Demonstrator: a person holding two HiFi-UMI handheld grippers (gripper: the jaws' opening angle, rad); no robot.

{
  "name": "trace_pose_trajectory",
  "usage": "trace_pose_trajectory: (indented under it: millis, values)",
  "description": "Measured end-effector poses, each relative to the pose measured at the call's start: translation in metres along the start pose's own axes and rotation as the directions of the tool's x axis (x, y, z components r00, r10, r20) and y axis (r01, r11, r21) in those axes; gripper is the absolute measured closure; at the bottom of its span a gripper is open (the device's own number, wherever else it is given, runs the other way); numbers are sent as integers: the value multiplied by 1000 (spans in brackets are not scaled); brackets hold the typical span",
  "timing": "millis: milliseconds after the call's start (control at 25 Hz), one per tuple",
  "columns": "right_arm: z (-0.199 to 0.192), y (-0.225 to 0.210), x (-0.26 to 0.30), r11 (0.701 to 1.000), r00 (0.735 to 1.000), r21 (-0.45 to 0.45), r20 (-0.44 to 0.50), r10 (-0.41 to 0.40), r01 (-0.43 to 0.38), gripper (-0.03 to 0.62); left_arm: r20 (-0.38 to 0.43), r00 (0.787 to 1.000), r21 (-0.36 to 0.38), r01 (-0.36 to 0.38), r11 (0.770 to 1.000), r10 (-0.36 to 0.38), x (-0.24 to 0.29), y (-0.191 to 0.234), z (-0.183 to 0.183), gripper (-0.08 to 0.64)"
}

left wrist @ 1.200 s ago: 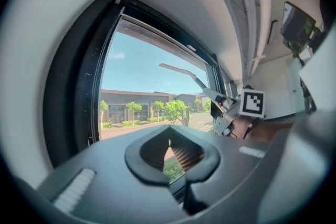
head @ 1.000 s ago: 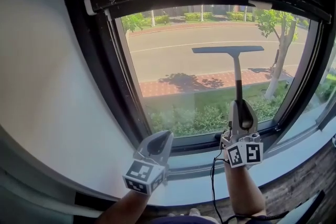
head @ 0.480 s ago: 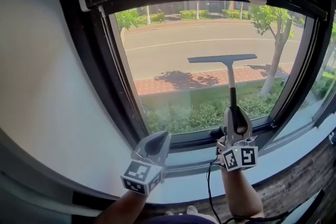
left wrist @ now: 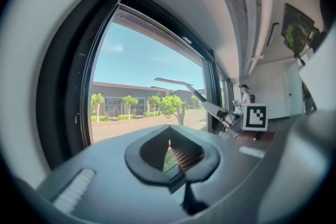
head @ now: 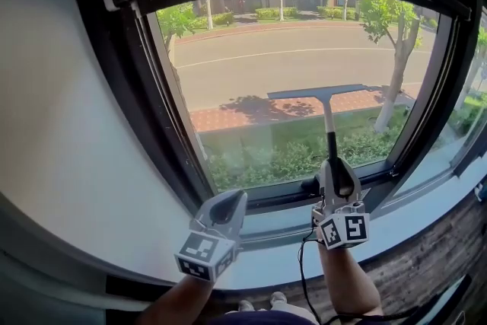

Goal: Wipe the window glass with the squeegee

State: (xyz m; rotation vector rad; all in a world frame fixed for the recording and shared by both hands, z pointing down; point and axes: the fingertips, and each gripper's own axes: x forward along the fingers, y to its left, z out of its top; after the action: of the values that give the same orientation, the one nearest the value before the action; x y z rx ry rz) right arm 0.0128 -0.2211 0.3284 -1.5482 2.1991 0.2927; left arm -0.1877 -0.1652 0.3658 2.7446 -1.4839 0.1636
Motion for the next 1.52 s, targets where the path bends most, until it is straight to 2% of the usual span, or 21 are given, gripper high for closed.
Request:
trace_pose_trajectory:
  millis: [200,840,1200,1520]
  values:
    - [-9,-3,-8,1000,1000,12,-17,-12,12,491,-4,1000,-10,-8,1000,8,3,-3,-3,569]
    - [-56,-13,-39,998,992,33,-118,-46,50,491,-35,999,-1,36,999,-36,10,-18,-2,569]
    - [-80,-11,-49,998,985,47,-168,-43,52,491,-36,999,8,32,999,-32,9,-17,-3,569]
    - [-104,-21,-59,992,974,93,-215,-69,90,491,-18,999,0,28,1000,-28,12,-15,-8,569]
